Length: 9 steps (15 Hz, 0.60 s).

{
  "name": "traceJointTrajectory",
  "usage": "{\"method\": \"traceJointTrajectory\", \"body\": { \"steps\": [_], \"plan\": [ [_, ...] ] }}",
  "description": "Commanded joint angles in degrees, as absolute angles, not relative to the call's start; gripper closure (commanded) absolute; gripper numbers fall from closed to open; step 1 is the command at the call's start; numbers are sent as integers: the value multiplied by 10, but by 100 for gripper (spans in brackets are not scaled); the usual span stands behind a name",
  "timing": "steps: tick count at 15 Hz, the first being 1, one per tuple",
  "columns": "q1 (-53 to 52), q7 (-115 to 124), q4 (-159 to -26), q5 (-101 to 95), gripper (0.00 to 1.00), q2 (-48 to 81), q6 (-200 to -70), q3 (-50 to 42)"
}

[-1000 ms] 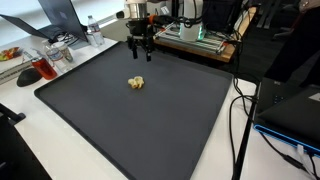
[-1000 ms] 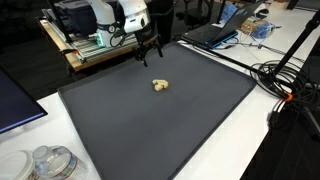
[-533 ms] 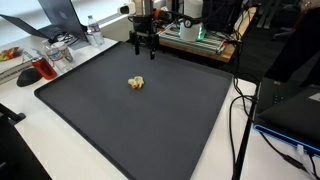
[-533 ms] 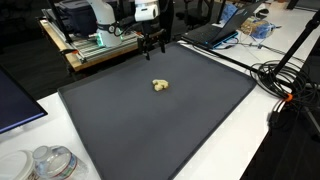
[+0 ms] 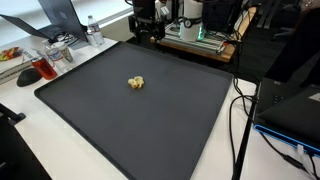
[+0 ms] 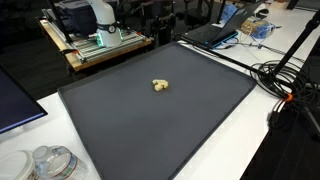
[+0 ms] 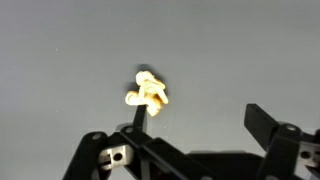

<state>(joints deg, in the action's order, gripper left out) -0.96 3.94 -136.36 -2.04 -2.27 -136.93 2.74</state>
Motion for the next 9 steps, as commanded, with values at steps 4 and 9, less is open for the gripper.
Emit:
{"method": "traceJointTrajectory", "body": {
  "steps": [4, 9],
  "plan": [
    [-21, 98, -1273, -77, 0, 36, -1286, 31],
    [-19, 87, -1242, -67, 0, 88, -1287, 19]
  ]
}}
